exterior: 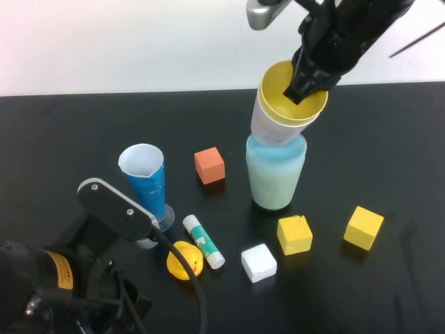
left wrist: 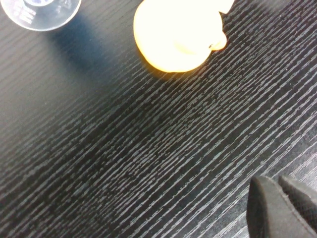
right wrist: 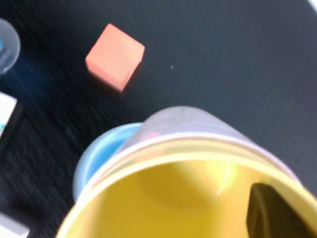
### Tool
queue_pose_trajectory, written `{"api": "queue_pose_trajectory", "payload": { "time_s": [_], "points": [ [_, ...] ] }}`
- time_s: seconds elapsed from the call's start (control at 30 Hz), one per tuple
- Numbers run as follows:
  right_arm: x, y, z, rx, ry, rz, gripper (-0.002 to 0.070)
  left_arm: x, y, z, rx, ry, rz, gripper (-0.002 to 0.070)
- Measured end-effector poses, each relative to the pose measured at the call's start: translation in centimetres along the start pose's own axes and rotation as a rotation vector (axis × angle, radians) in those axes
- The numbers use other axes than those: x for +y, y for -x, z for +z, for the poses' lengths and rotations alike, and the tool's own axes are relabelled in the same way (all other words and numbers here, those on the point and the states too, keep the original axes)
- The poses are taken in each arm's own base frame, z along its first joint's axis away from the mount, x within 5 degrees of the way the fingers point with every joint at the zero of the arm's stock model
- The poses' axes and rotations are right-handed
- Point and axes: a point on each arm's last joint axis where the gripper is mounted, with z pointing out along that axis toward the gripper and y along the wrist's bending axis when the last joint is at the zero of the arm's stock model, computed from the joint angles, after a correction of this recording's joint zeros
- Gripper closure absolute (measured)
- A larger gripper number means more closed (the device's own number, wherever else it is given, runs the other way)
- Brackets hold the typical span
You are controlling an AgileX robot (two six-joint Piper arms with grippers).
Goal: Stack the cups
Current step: Place the pink cup on the blue cup
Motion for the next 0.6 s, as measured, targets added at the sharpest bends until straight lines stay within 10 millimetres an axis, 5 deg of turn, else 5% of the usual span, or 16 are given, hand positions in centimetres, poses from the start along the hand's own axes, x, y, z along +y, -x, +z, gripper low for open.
{"api": "queue_pose_trajectory", "payload": {
  "time_s": [0.17, 0.6],
  "points": [
    [-1.1, -0.1, 2.6, 0.012, 0.055, 0.047, 0.0622, 0.0, 0.0, 0.0, -0.002, 0.0, 0.02, 0.0673],
    [-0.8, 0.1, 2.5, -0.007, 0.083, 0.037, 0.0564, 0.0, 0.0, 0.0, 0.0, 0.0, 0.03, 0.0673]
  ]
}}
